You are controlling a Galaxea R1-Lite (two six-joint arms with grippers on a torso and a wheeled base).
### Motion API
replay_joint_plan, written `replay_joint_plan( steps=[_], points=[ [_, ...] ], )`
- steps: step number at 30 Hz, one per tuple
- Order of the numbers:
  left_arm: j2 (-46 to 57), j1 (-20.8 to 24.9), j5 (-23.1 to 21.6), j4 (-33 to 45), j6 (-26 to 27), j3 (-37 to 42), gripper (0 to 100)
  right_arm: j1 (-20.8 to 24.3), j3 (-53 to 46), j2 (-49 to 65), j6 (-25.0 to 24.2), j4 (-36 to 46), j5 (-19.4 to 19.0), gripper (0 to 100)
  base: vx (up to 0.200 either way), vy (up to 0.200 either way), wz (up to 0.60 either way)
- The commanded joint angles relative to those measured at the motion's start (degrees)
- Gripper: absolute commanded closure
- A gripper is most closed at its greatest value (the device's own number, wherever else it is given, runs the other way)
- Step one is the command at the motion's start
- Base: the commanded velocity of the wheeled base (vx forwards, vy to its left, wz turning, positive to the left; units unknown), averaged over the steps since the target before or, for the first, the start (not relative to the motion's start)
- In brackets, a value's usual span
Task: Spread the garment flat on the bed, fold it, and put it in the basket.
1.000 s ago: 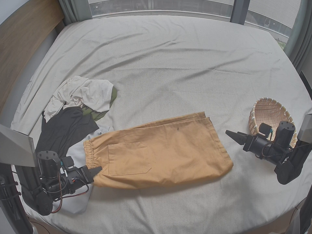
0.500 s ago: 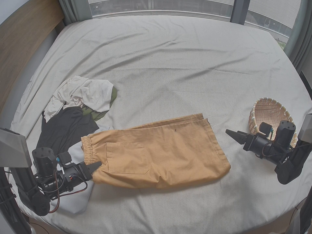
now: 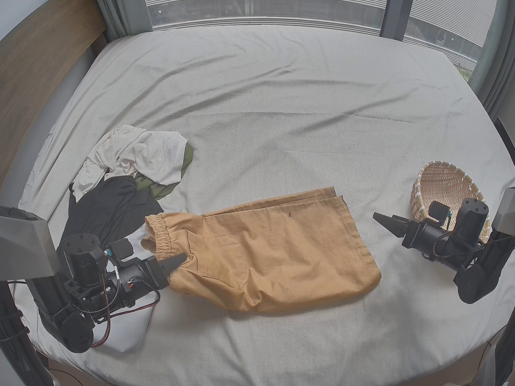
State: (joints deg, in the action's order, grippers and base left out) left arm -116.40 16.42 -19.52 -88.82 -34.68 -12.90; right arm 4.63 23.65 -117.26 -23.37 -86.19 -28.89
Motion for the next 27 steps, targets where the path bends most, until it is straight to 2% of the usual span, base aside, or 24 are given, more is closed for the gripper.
replay_joint_plan(
  steps=[1, 16, 27],
  points=[
    [0.0, 0.7, 0.0, 0.0, 0.1, -0.4, 100, -0.1, 0.1, -0.1, 0.0, 0.0, 0.0, 0, 0.000, 0.000, 0.00],
    [0.1, 3.8, 0.2, 0.0, 0.1, -2.6, 100, -0.2, 0.1, 0.0, 0.0, 0.0, -0.4, 0, 0.000, 0.000, 0.00],
    [-0.1, 7.7, 0.1, 0.0, -0.2, -7.7, 100, -0.2, 0.1, 0.0, 0.0, 0.0, -0.5, 0, 0.000, 0.000, 0.00]
  ],
)
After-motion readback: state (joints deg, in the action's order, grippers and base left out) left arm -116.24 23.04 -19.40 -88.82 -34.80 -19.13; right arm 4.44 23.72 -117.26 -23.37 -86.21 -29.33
